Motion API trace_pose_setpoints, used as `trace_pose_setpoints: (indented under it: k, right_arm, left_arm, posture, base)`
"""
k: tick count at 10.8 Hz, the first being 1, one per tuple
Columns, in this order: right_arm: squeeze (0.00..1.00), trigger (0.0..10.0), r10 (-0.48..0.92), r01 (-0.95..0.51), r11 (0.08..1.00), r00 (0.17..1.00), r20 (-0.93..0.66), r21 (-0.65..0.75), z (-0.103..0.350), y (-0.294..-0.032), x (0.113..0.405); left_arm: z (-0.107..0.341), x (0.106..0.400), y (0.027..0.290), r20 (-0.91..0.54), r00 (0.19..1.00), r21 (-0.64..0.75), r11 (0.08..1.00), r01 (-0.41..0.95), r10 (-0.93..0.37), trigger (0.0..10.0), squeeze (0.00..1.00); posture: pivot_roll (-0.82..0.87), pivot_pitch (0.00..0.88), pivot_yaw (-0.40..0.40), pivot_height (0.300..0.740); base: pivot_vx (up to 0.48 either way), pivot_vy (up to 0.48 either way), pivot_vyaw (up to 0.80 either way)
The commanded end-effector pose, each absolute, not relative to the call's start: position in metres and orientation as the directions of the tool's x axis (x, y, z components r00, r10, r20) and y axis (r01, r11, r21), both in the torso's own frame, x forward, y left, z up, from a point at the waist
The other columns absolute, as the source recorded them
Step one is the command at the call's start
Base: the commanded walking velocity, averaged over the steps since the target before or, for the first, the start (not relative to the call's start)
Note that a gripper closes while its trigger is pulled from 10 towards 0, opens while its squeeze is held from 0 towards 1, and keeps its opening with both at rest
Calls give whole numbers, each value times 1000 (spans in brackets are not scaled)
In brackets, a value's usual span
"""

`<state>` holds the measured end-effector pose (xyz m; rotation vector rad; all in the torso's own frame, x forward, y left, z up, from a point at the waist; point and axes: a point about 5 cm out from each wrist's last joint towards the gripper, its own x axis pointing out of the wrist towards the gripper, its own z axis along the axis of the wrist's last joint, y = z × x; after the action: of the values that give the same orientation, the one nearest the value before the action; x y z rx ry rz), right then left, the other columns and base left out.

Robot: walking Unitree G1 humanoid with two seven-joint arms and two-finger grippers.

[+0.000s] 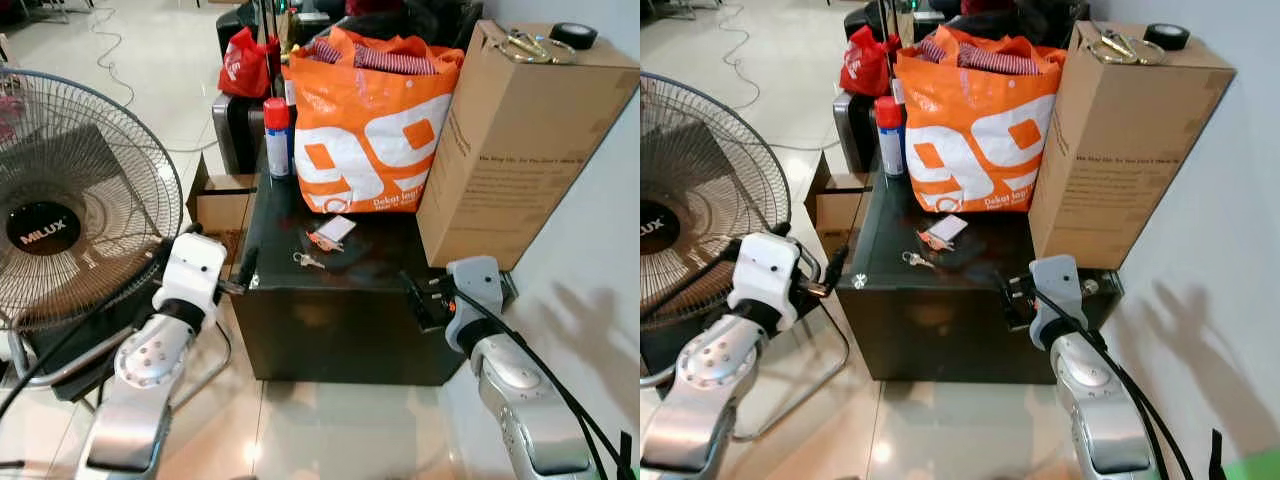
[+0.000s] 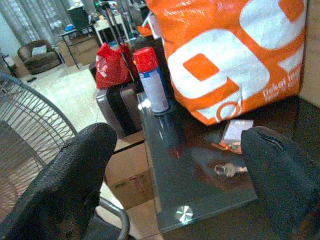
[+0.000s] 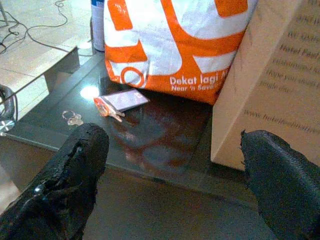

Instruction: Hang keys on a hook

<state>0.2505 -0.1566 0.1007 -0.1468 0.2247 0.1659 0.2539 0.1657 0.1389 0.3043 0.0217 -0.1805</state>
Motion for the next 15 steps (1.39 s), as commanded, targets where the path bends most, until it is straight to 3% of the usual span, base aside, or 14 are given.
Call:
trace_pose_setpoints:
  k: [1,2,6,9,11,15]
  right_arm:
    - [431,10000,128,-152,982,972,-196,-113,109,-156,255]
    - [0,10000,99,-123,986,974,-206,-109,107,-158,256]
    - [0,10000,28,-51,991,982,-188,-122,105,-165,259]
    - [0,10000,77,-107,988,969,-235,-114,101,-167,250]
    - [0,10000,44,-66,995,963,-266,-73,96,-173,247]
    - [0,10000,41,-74,988,971,-236,-134,101,-172,250]
  left_arm:
    - [139,255,169,-43,987,291,943,158,-152,10000,0]
    - [138,255,168,-41,987,286,945,158,-152,10000,0]
    - [130,257,164,-60,987,270,949,163,-152,10000,0]
    - [125,257,163,-68,985,267,949,170,-157,10000,0]
    - [125,254,158,-69,985,264,949,174,-161,10000,0]
    - [125,256,153,-68,981,268,944,195,-183,10000,0]
  posture:
    - [-25,0,5,740]
    - [-32,0,-4,740]
    - [-45,0,-20,740]
    - [-73,0,-30,740]
    - [-71,0,-34,740]
    - [-75,0,-30,740]
  base:
    - [337,0,0]
    - [349,0,0]
    - [367,0,0]
    - [390,0,0]
    - [392,0,0]
    - [389,0,0]
